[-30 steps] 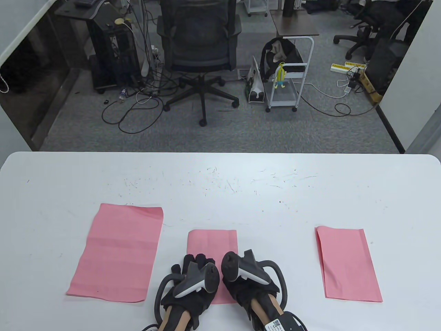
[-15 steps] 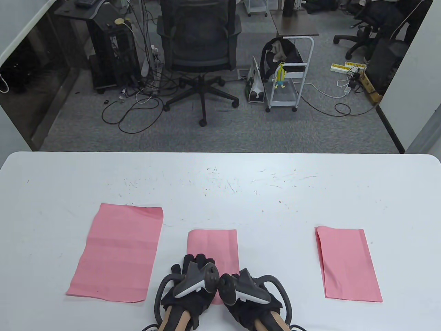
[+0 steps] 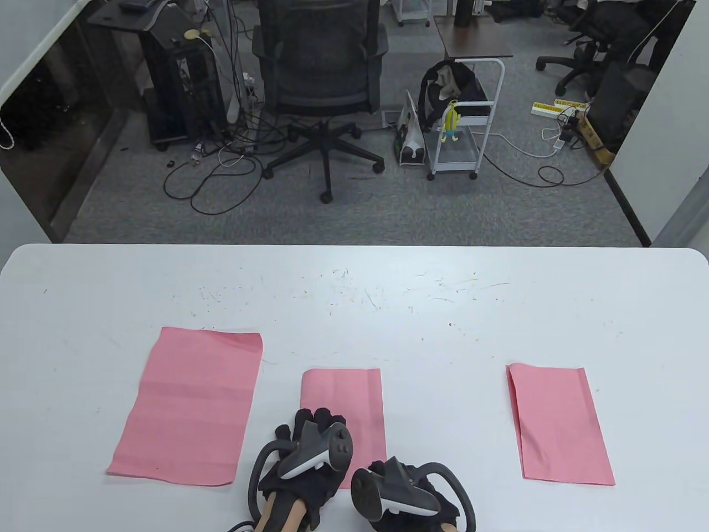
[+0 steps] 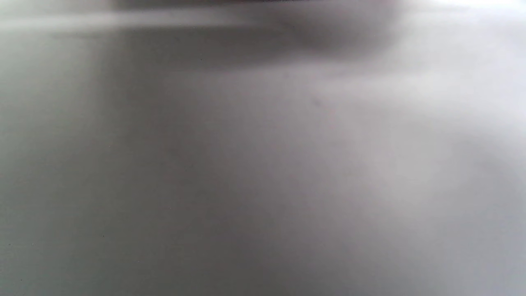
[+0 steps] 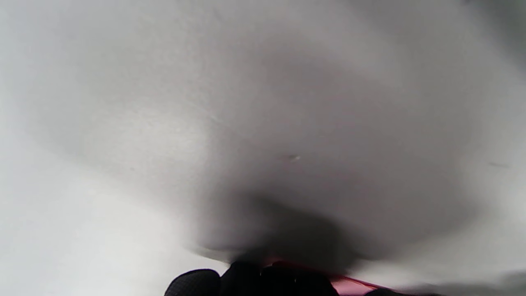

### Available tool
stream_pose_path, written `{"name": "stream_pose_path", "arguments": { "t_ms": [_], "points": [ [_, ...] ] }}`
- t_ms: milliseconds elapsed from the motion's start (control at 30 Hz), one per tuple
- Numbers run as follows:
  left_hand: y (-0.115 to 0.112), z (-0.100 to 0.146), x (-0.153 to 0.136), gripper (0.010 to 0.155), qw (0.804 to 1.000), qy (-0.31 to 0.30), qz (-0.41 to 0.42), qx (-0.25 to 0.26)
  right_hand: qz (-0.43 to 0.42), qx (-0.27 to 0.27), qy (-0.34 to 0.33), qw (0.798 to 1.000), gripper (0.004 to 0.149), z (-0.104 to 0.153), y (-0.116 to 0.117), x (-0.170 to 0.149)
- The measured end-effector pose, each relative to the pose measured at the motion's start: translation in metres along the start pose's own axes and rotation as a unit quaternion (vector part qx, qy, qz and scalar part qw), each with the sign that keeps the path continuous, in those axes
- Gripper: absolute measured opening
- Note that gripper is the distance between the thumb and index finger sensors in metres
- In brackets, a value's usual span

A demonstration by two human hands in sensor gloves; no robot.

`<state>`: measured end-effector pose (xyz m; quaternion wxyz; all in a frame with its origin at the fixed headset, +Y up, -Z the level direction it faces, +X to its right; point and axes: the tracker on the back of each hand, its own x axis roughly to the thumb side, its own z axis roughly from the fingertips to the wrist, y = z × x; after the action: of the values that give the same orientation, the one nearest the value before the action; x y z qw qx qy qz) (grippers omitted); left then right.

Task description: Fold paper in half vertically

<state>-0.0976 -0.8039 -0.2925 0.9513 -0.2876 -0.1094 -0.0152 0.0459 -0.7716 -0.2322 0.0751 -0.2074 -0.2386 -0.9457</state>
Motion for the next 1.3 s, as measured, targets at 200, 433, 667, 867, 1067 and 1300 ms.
{"name": "stream_pose_path", "arguments": {
  "t_ms": [200, 433, 667, 867, 1067, 1300],
  "points": [
    [0.0, 0.0, 0.0, 0.075, 1.0, 0.0, 0.0, 0.0, -0.021, 0.001, 0.001, 1.0, 0.057, -0.002, -0.002, -0.005],
    [0.0, 0.0, 0.0, 0.075, 1.0, 0.0, 0.0, -0.001, -0.158, -0.026, 0.052, 0.986, 0.061, -0.016, -0.026, -0.045],
    [0.0, 0.0, 0.0, 0.075, 1.0, -0.001, 0.001, -0.001, -0.319, -0.035, 0.192, 0.928, 0.066, -0.057, -0.039, -0.093],
    [0.0, 0.0, 0.0, 0.075, 1.0, -0.001, 0.001, -0.001, -0.36, -0.017, 0.207, 0.91, 0.07, -0.083, -0.018, -0.093],
    [0.0, 0.0, 0.0, 0.075, 1.0, -0.001, 0.001, 0.0, -0.255, 0.004, 0.199, 0.946, 0.071, -0.09, -0.01, -0.073],
    [0.0, 0.0, 0.0, 0.075, 1.0, -0.002, 0.002, -0.001, -0.244, 0.001, 0.184, 0.952, 0.072, -0.09, -0.014, -0.065]
  ]
}}
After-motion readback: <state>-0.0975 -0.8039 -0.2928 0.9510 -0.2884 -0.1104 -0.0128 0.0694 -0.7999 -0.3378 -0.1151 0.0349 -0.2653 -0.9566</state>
